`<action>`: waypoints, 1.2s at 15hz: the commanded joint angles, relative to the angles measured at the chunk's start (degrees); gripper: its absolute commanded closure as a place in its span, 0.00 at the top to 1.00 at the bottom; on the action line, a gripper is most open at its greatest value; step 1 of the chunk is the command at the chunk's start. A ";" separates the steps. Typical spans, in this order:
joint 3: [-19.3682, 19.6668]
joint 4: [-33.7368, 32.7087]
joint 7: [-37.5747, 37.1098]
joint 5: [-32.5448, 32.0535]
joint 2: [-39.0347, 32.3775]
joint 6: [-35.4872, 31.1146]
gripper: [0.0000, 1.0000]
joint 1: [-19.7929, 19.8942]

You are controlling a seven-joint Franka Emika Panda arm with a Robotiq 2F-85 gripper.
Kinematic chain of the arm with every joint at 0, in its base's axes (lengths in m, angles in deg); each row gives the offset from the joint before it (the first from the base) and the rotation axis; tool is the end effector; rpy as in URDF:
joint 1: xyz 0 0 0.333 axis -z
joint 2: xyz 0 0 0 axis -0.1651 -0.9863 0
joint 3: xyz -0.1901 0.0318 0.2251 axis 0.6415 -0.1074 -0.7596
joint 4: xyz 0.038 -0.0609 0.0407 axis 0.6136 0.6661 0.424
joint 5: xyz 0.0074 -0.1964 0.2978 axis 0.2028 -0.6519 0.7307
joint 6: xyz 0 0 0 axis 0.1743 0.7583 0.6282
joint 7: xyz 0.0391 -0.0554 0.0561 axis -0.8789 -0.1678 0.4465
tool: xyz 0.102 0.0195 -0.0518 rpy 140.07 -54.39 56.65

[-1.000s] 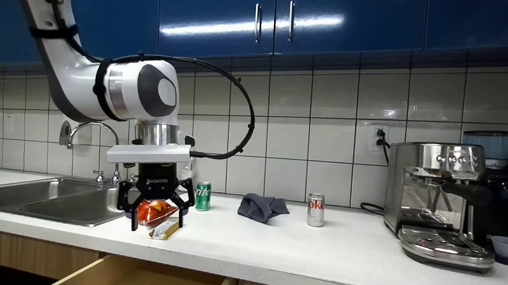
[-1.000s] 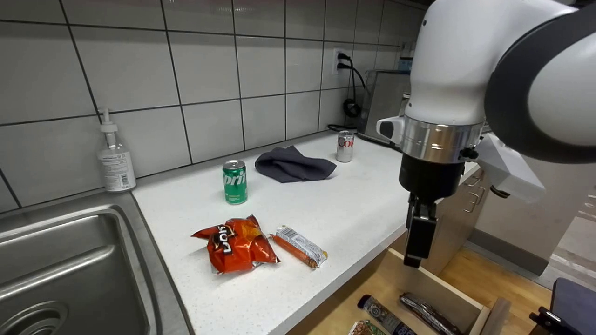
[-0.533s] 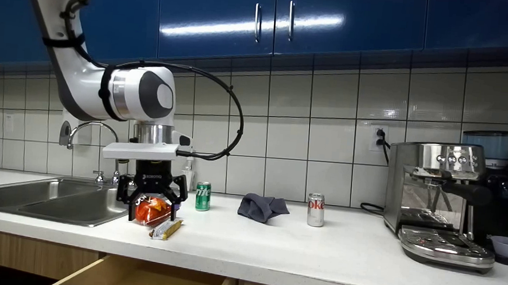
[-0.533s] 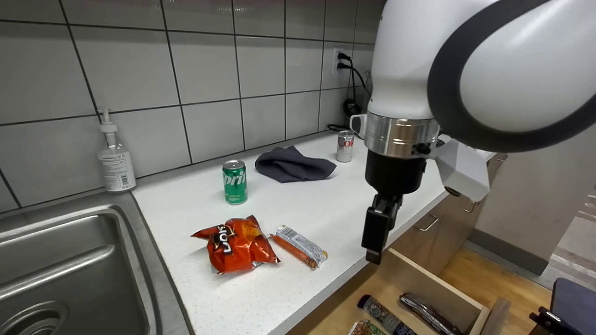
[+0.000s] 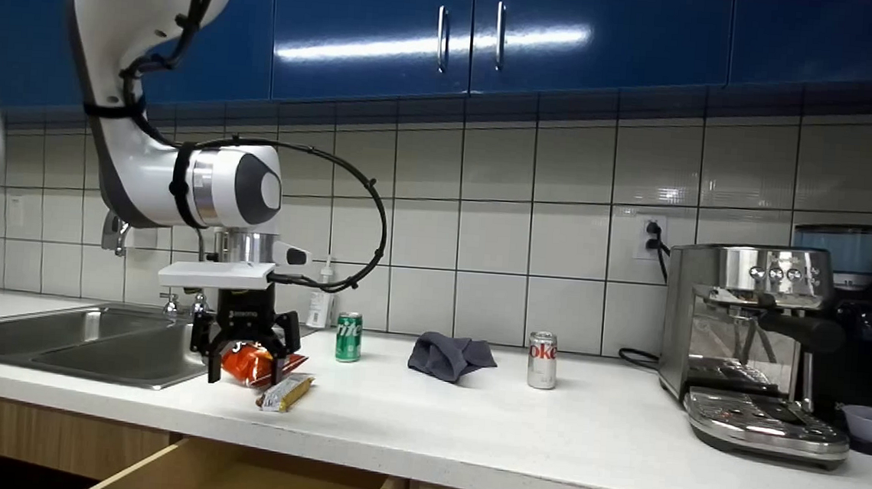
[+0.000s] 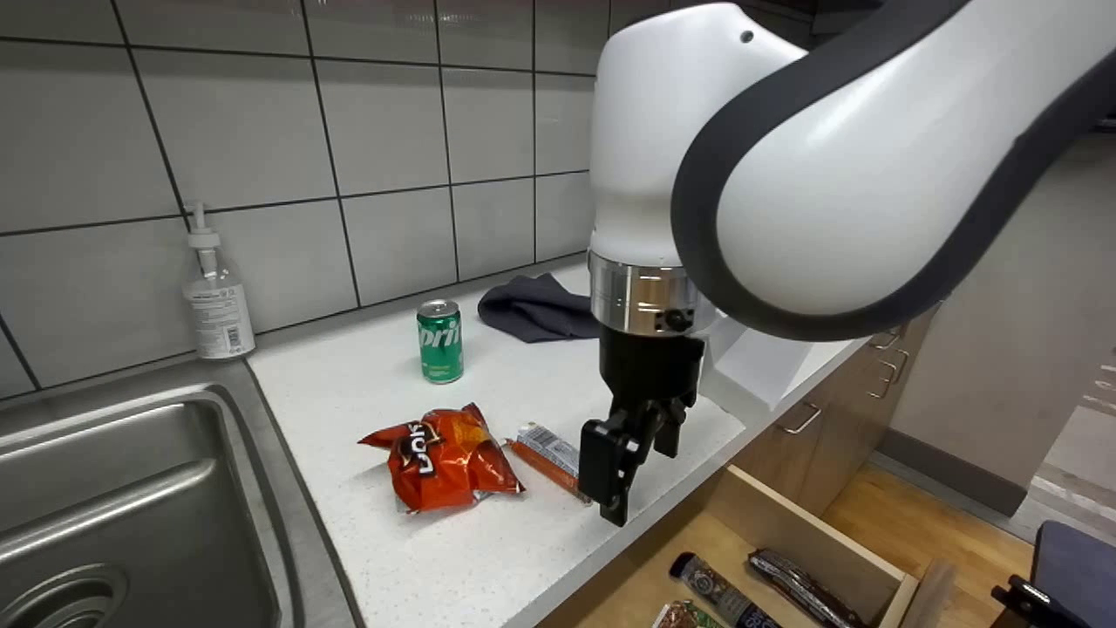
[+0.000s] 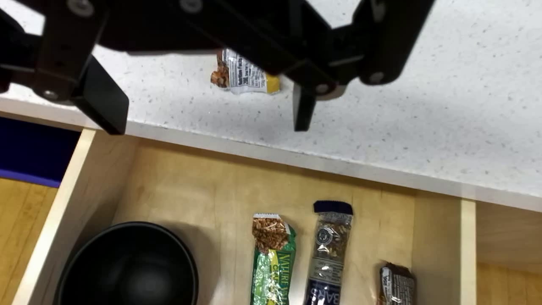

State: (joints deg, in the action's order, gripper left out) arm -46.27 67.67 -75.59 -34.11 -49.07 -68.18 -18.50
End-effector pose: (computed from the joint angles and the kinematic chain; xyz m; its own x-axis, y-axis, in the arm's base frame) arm 0.4588 0.1201 0.2562 0.9750 0.2197 -0.0325 0.2210 -0.9742 0.0446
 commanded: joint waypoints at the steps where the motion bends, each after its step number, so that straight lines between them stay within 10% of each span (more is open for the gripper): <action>1: 0.57 -5.85 -7.13 -3.30 -4.87 1.34 1.00 -1.28; 18: 5.72 -15.47 -16.35 -5.53 -14.05 2.77 1.00 -4.49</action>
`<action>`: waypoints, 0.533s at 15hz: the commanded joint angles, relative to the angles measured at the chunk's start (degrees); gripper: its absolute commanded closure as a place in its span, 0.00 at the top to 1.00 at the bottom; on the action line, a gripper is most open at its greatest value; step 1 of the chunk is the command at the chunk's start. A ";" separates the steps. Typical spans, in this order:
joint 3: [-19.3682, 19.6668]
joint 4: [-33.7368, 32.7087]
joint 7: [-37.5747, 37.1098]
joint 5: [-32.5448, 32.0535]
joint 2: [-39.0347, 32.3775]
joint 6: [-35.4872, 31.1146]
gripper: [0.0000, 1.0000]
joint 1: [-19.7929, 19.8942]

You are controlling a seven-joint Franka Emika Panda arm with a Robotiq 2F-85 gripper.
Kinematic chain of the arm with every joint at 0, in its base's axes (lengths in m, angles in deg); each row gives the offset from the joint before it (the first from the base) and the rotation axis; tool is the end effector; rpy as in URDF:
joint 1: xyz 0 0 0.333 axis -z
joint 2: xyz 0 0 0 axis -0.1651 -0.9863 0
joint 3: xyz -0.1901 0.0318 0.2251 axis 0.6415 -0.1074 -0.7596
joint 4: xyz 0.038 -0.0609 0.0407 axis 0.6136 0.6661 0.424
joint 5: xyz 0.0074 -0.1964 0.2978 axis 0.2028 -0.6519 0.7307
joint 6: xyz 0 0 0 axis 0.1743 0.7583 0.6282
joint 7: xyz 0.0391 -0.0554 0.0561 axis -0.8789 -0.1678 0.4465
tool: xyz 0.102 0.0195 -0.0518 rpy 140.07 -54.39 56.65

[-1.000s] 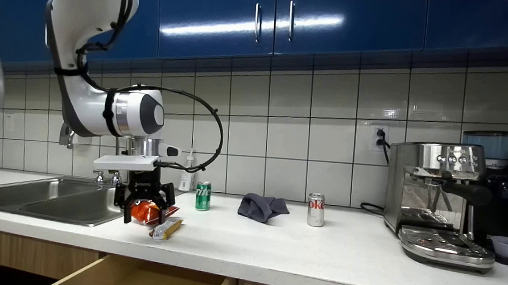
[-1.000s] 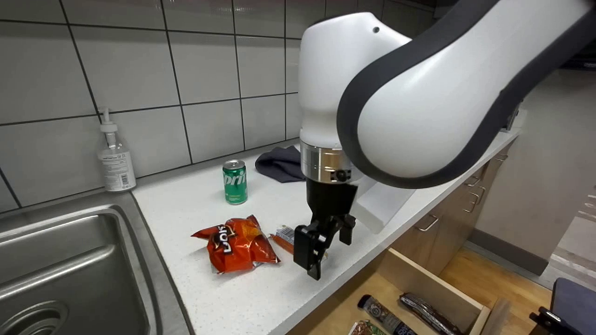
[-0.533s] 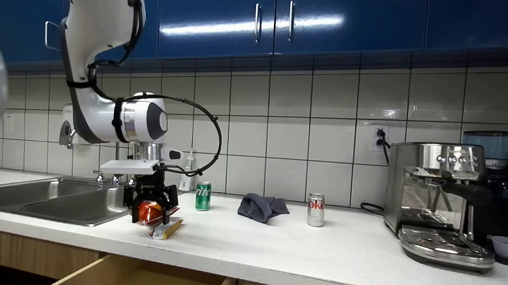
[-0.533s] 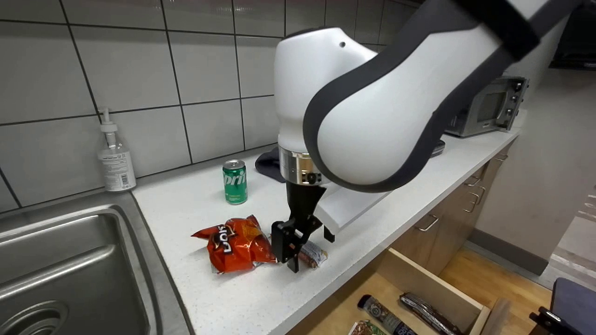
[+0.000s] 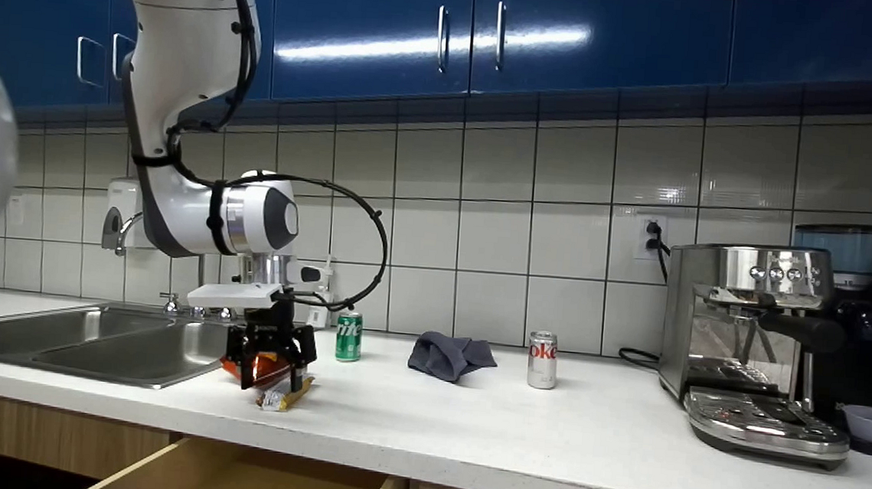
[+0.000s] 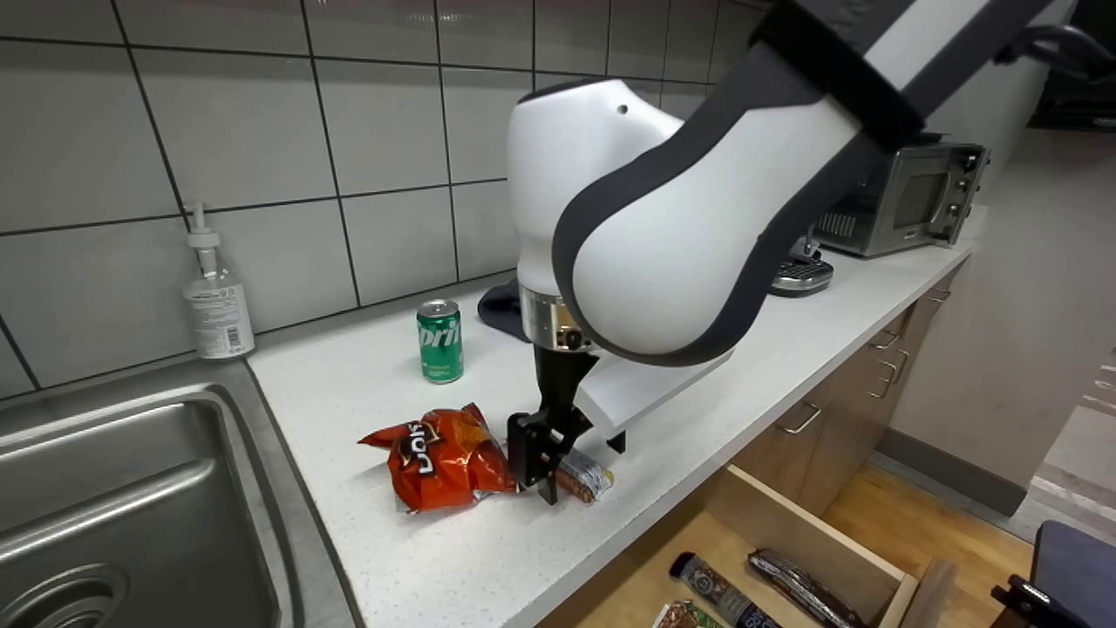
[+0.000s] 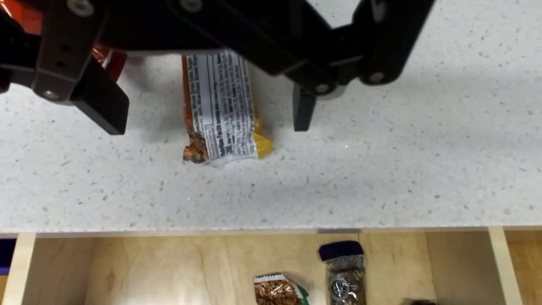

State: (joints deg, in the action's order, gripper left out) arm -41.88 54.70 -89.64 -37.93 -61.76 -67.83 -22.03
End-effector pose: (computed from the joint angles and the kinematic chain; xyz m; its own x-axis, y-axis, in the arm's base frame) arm 0.5186 0.1267 0.2227 0.9998 0.0149 -0.0105 0.0159 -0.9953 0.0955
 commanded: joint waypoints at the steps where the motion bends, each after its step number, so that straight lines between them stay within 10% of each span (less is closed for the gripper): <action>1: 1.60 -2.77 -2.30 -1.69 -1.70 2.43 1.00 -1.02; 8: 1.88 -4.77 -1.63 -0.20 -3.54 1.25 1.00 -0.63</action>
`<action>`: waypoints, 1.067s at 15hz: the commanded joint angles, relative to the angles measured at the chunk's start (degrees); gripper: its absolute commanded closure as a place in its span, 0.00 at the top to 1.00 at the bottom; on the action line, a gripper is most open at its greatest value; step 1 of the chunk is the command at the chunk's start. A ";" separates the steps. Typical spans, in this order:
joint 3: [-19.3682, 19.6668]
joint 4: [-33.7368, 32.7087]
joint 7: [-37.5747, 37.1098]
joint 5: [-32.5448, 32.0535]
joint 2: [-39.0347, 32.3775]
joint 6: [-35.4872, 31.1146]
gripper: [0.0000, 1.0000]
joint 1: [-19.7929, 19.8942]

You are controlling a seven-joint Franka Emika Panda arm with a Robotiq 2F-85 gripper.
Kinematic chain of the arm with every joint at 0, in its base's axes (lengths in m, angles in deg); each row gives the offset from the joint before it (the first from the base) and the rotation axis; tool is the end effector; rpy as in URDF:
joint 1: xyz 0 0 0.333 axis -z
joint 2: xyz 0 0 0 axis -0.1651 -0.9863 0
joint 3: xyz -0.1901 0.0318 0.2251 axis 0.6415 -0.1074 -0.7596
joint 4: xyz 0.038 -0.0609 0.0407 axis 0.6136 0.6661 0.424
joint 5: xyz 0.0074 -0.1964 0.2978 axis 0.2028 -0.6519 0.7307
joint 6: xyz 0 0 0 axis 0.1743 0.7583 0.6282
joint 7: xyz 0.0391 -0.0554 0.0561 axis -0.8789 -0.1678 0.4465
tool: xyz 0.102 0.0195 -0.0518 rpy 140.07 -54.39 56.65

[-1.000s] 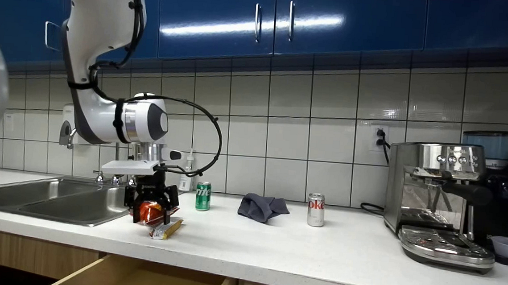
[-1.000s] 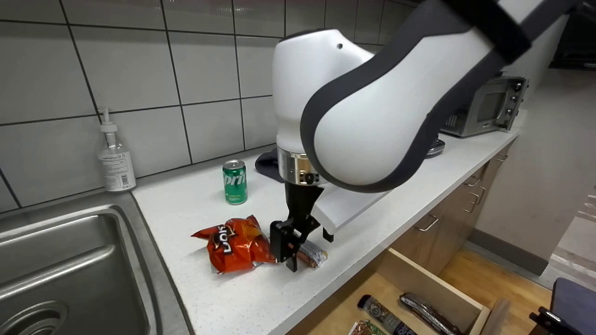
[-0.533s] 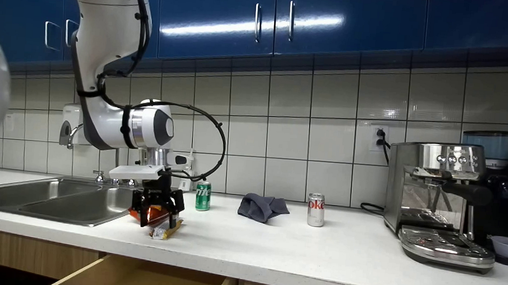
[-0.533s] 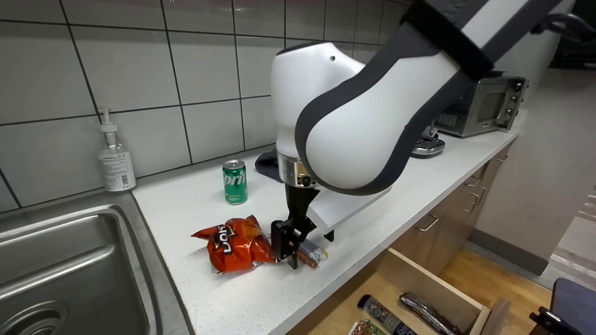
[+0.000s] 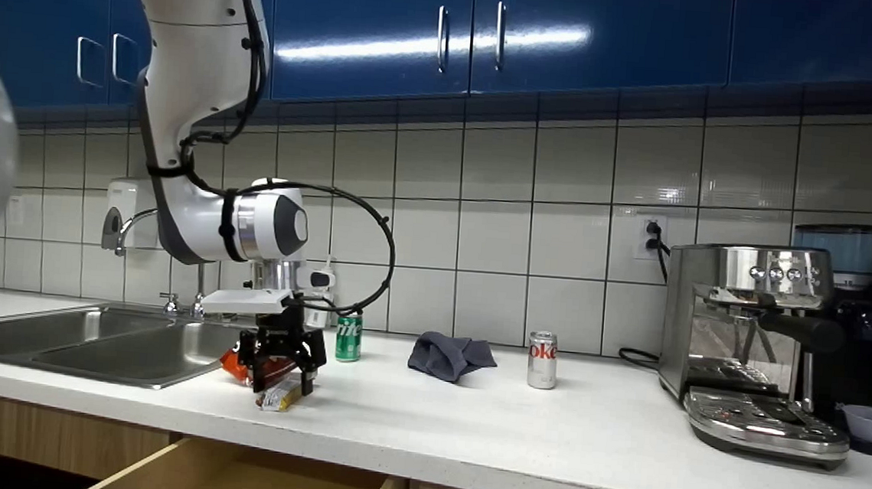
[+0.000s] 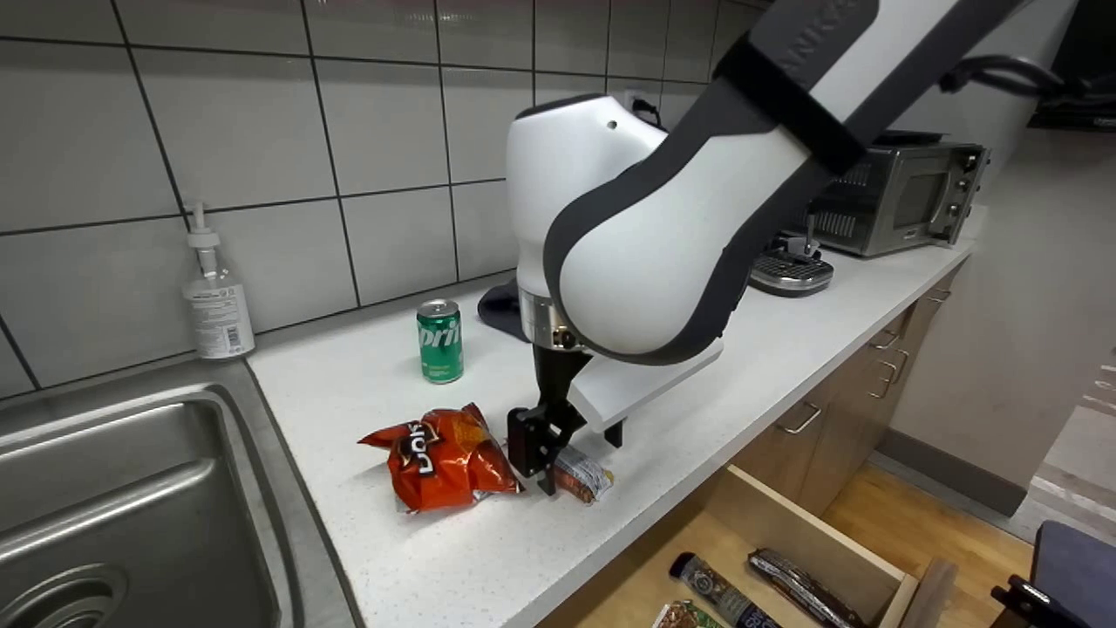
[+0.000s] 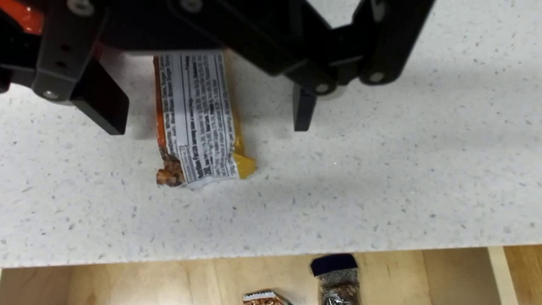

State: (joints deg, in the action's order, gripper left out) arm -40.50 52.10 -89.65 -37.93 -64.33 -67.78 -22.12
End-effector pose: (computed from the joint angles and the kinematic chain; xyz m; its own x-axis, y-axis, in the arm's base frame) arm 0.5321 0.1173 0.2143 0.9999 -0.0062 -0.0089 -0.0053 -0.9945 0.1043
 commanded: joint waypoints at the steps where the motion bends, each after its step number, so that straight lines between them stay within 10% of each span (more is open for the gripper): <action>1: 0.54 -2.41 -1.72 -0.15 -1.18 1.02 1.00 -0.55; 6: 0.86 -3.35 -1.91 0.26 -2.03 0.87 1.00 -0.25; 7: 0.94 -3.50 -1.95 0.34 -2.19 0.89 0.75 -0.24; 16: 1.01 -3.33 -2.71 0.58 -2.30 0.77 0.17 -0.54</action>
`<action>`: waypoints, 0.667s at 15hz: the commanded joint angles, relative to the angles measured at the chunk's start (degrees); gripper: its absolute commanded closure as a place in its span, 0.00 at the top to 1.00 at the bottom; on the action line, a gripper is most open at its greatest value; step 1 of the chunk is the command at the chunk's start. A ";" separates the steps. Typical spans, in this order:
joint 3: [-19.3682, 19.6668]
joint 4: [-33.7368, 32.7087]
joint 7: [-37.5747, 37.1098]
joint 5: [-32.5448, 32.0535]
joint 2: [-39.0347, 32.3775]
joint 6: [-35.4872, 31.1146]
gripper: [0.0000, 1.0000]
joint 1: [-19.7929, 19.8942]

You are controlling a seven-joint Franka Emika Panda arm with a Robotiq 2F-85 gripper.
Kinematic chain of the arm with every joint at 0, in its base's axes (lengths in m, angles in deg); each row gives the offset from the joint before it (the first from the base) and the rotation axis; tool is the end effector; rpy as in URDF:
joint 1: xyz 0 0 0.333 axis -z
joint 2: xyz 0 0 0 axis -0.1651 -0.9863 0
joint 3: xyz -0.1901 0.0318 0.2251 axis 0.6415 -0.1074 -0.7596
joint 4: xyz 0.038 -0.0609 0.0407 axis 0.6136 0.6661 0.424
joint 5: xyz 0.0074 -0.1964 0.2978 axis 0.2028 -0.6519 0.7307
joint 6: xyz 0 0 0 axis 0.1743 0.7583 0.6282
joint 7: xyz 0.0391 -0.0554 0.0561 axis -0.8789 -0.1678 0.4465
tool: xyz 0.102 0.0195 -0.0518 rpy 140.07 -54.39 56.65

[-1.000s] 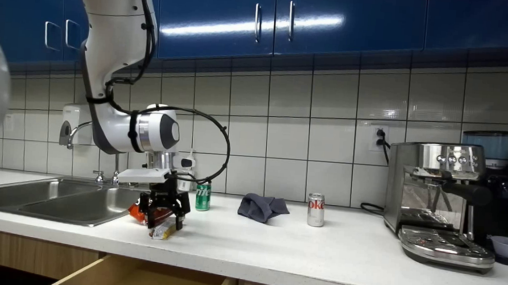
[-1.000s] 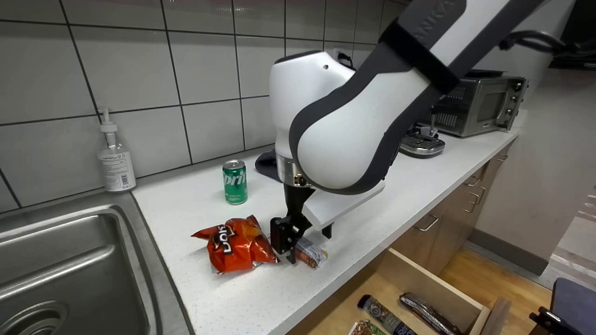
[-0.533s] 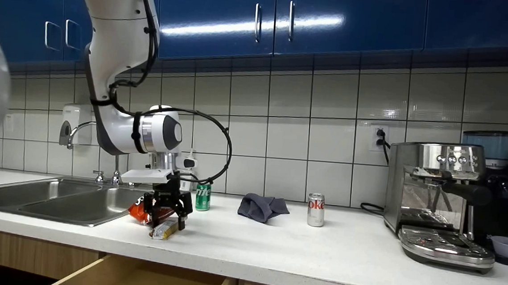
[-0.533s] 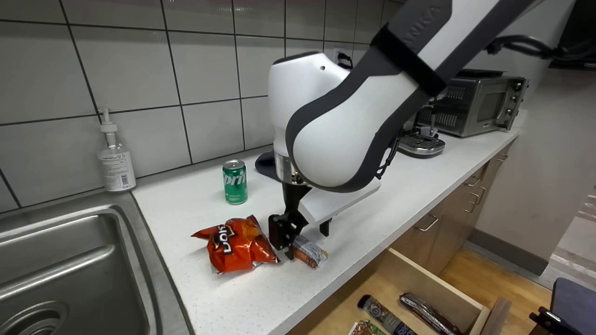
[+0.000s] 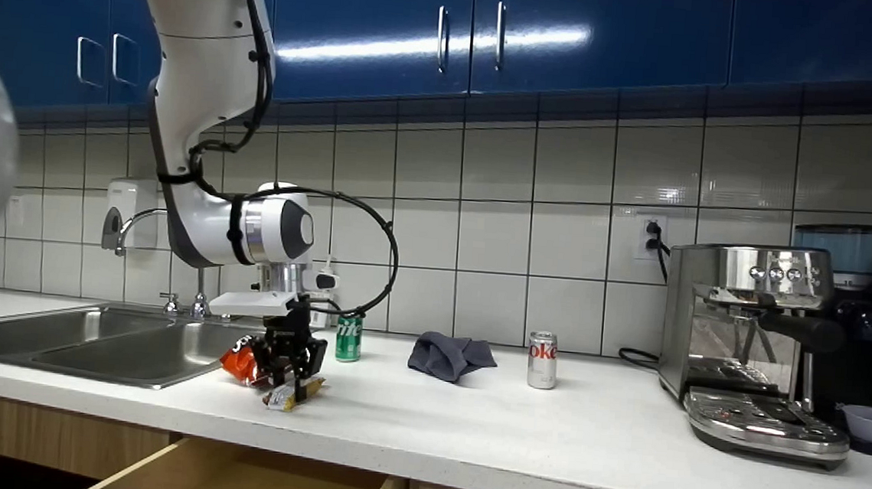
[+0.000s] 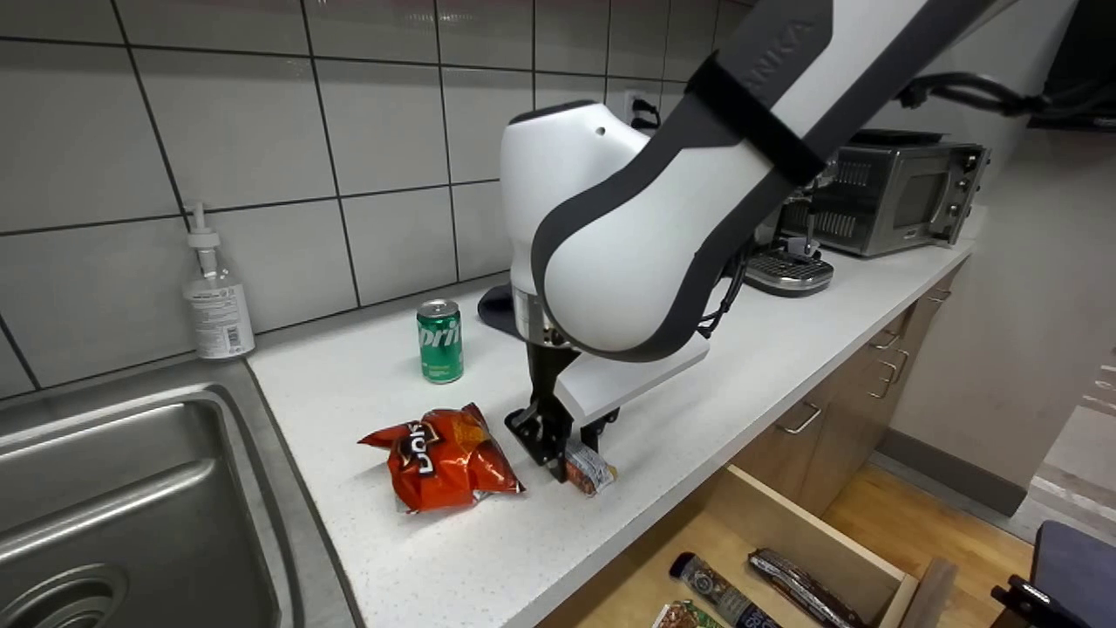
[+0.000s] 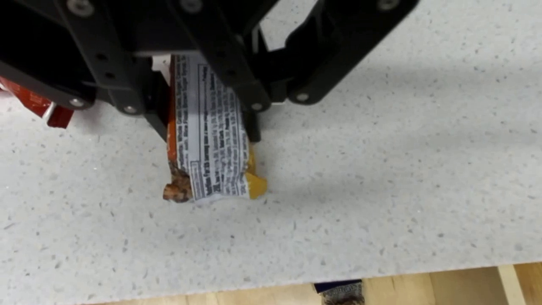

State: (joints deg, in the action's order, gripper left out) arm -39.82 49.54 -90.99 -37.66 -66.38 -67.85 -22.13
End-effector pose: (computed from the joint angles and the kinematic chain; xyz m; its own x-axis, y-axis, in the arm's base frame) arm 0.5448 0.1135 0.2104 0.9990 -0.0436 0.0040 -0.0438 -0.9936 0.1043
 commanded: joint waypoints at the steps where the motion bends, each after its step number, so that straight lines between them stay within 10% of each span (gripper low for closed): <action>1: 0.28 -0.47 -1.52 0.41 0.19 0.91 0.17 -0.54; 10: -0.53 9.02 -2.66 1.35 9.41 0.82 0.17 -0.48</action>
State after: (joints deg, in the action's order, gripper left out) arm -40.05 53.15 -91.79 -37.11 -62.66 -67.85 -22.37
